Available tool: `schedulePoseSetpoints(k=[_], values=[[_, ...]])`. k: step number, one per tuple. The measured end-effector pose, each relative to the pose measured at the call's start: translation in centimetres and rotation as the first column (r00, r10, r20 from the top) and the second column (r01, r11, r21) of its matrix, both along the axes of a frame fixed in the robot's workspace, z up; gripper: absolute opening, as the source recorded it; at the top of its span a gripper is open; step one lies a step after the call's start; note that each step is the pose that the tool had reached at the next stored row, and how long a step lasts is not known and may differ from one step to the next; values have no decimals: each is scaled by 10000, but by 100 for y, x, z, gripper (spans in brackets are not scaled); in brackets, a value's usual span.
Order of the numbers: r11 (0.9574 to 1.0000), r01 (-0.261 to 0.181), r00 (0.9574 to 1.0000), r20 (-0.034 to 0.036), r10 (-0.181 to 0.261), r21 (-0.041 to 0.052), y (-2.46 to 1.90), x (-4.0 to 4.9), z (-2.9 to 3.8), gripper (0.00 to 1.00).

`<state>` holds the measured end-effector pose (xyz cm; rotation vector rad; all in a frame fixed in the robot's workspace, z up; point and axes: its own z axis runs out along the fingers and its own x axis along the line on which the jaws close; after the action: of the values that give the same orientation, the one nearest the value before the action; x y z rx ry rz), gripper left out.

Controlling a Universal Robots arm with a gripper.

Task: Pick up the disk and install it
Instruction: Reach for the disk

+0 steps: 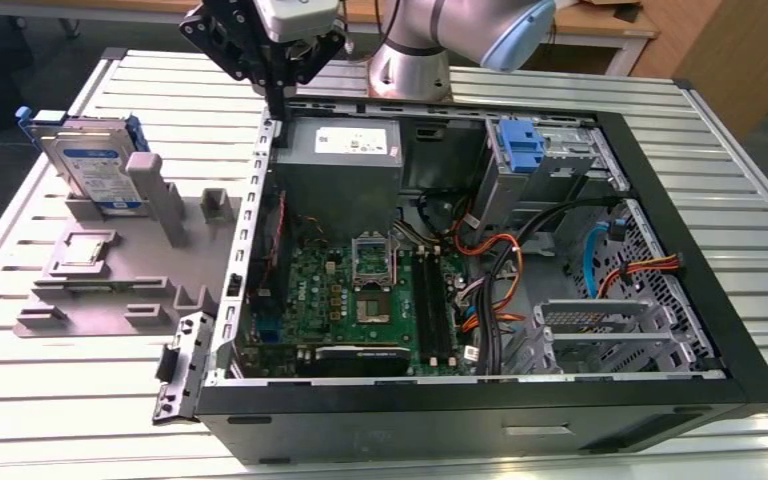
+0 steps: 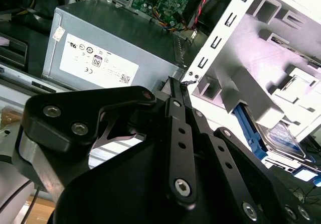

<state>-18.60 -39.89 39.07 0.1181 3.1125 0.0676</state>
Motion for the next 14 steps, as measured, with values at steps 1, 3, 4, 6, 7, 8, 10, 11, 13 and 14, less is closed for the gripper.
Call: schedulePoseSetpoints(k=[1, 3, 4, 6, 7, 8, 10, 11, 13, 14], values=[[10000, 0, 10000, 0, 0, 0, 0, -5, -1, 10], [10000, 0, 10000, 0, 0, 0, 0, -15, -1, 10], [10000, -1, 10000, 0, 1, 0, 0, -20, -2, 10], [10000, 0, 10000, 0, 0, 0, 0, -31, -3, 10], [10000, 0, 10000, 0, 0, 0, 0, -36, -4, 10], [10000, 0, 10000, 0, 0, 0, 0, -41, -5, 10], [10000, -1, 10000, 0, 1, 0, 0, -50, -6, 10], [10000, -1, 10000, 0, 1, 0, 0, -55, -6, 10], [10000, -1, 10000, 0, 1, 0, 0, -65, -8, 10], [10000, 0, 10000, 0, 0, 1, 0, -71, -8, 10]])
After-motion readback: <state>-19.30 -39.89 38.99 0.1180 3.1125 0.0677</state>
